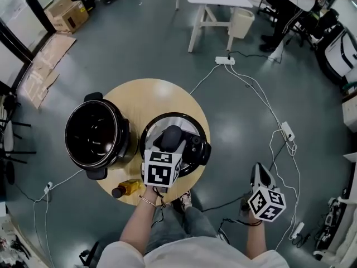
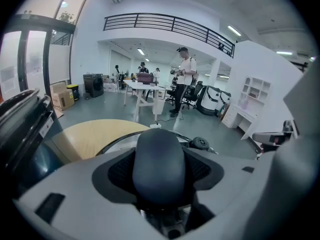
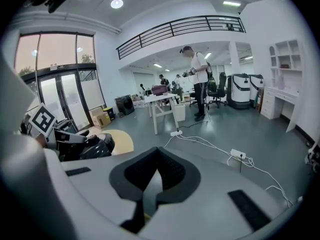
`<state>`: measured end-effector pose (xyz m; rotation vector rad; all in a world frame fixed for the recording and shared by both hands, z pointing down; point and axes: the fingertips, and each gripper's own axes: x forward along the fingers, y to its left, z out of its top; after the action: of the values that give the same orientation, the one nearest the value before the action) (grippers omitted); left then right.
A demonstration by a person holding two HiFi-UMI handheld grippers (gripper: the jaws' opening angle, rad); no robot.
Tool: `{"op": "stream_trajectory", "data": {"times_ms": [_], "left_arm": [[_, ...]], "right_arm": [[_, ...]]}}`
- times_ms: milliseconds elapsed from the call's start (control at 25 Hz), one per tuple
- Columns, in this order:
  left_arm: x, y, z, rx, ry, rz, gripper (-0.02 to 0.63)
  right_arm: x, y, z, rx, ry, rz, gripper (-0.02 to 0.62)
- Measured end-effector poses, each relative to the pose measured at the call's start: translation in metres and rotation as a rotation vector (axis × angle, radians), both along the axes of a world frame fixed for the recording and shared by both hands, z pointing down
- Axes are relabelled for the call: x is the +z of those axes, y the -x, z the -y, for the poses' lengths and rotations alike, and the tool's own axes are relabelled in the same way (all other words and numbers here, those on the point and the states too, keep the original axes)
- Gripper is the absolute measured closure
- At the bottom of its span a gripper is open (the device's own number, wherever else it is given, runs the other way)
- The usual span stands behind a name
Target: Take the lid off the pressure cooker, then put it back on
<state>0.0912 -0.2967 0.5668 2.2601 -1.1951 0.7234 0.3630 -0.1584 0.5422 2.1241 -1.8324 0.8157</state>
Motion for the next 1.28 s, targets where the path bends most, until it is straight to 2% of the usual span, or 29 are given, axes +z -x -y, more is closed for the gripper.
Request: {"op": "stream_trajectory", "data": {"times_ms": [520,760,1280], "left_arm": [[0.051,0.004,-0.001,-0.004,0.002,0.054,0.331],[0.061,0.008,-0.002,-0.016,-0.006,0.065,0.331],[0.07,0.008,-0.007,0.023,-0.048,0.127,0.33]], "right_arm": [[0.038,0.013,0.024,-0.047,0.056,0.011,0.594],[0.05,0.021,0.033,-0.062,0.065,0.029,0.594],[0.069,0.037,0.051,-0.099,0.079,0.06,0.594]]}}
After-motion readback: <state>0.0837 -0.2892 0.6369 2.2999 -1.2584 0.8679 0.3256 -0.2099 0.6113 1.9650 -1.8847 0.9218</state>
